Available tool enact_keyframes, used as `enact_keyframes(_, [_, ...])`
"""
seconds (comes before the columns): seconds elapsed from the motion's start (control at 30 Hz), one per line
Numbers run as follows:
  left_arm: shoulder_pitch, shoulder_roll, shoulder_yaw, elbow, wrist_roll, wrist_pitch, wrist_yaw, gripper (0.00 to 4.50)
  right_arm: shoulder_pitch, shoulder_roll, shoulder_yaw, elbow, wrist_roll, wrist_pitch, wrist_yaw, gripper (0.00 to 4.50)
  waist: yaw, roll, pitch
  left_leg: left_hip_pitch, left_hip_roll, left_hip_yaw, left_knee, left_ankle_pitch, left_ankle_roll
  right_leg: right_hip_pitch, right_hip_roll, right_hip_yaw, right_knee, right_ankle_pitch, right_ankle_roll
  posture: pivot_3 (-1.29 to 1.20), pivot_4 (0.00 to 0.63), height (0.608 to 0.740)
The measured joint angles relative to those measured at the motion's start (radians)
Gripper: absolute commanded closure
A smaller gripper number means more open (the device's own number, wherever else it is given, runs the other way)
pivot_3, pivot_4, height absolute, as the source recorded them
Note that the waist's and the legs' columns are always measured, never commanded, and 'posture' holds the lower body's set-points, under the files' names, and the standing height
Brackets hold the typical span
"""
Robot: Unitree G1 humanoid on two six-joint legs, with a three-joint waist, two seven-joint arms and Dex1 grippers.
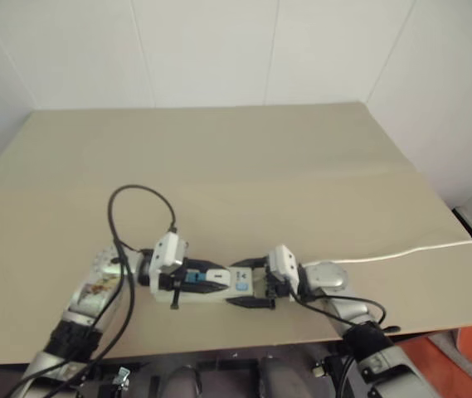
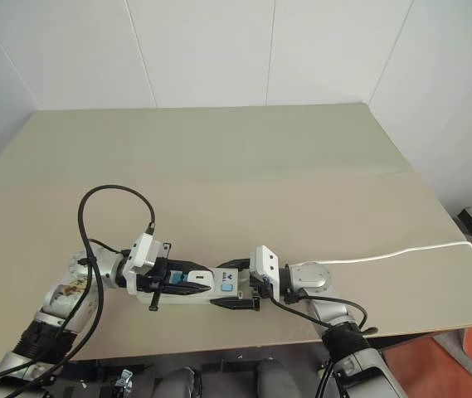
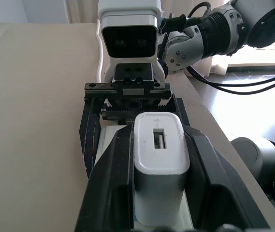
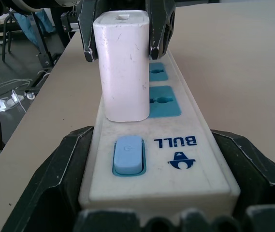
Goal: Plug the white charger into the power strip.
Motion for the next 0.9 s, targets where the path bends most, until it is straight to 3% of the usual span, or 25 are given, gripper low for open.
enact_keyframes(0.53, [0.000,0.002,0.000,-0.006,0.000,0.011,0.004,3.48,-0.001,0.001,0.000,0.002,0.000,0.000,0.000,1.04,0.000,0.000,0.000,0.000,0.000,0.000,0.000,0.000,0.000,0.000,0.000,0.000,0.000,0.000,0.000,0.00,0.150,0.740])
enact_keyframes(0.87, [0.006,0.034,-0.012,0.011,0.023,0.065,-0.009,0.15,-0.005,0.000,0.000,0.005,0.000,0.001,0.004,1.04,0.004,0.000,0.000,0.000,0.000,0.000,0.000,0.000,0.000,0.000,0.000,0.000,0.000,0.000,0.000,0.00,0.150,0.740])
enact_keyframes(0.9, [0.004,0.034,-0.012,0.011,0.023,0.070,-0.009,0.02,-0.005,0.000,0.000,0.005,0.000,0.001,0.005,1.04,0.004,0.000,0.000,-0.001,0.000,0.000,0.000,0.000,0.000,0.000,0.000,0.000,0.000,-0.001,0.000,0.00,0.150,0.740])
